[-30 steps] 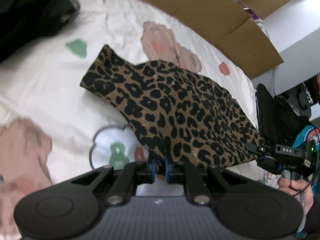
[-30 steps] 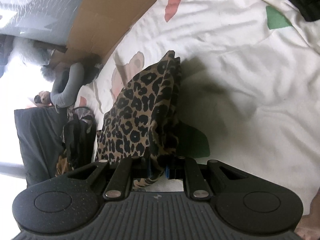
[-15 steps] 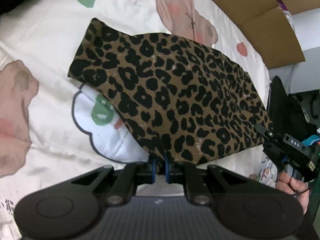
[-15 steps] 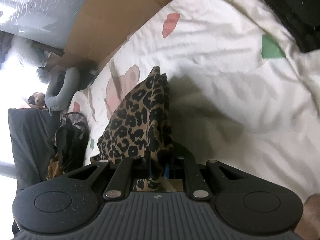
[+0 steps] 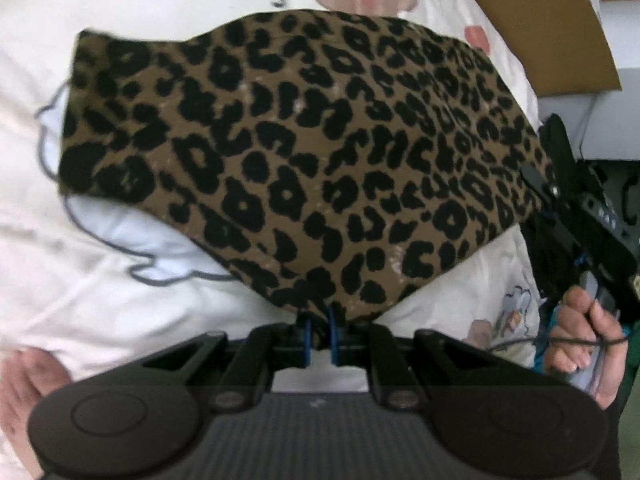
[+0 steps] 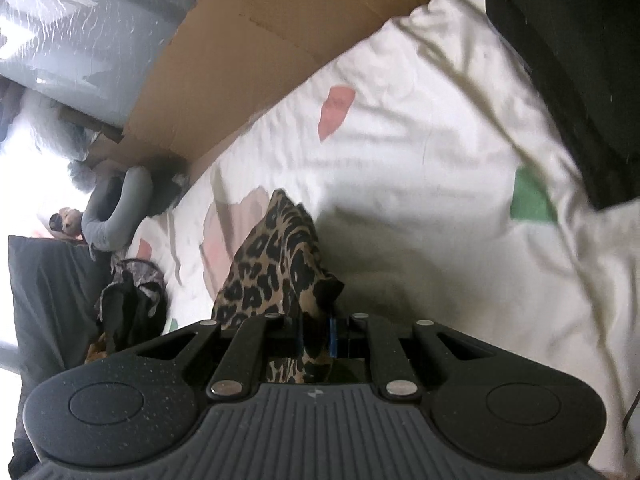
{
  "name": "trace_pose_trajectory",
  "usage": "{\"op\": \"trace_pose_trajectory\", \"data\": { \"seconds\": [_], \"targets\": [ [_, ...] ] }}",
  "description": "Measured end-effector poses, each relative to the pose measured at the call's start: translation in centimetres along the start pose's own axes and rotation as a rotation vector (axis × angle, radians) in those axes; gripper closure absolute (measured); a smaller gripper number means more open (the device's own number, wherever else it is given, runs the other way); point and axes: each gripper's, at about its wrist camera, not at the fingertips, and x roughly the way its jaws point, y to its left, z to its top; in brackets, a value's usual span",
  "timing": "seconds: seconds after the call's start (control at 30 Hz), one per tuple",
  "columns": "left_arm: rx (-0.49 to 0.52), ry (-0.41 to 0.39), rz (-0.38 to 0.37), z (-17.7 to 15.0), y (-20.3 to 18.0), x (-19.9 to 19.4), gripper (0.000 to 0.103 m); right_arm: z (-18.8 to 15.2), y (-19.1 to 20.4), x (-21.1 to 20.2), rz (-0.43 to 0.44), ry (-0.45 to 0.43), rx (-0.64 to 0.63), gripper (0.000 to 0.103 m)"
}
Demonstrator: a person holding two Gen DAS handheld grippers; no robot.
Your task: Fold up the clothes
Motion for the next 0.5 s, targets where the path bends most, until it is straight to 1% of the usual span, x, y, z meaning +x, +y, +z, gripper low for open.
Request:
{"op": "trace_pose_trajectory", "data": {
  "seconds": [0.1,0.23,0.37,0.5],
  "targets": [
    [0.010,0.018,-0.016,-0.5,-1.0,0.6,0.094,1.0,-0.1,-0.3,-0.012,-0.019,-0.007,0.093],
    [0.050,0.031,-0.016,-1.0,-2.7,1.2,0.094,2.0,-0.3,-0.6,-0.031,-0.037,-0.011,0.093],
    [0.052,0.048,-0.044,-1.3,-4.0,1.7,0.094,2.6,-1.0,-1.0,-0.052,-0.059,0.001,0.094],
    [0.035,0.071,-0.066,-1.8,-4.0,1.9,0.094,2.9,-2.0,-1.0,-0.074,-0.064,0.011,0.093]
  ]
}}
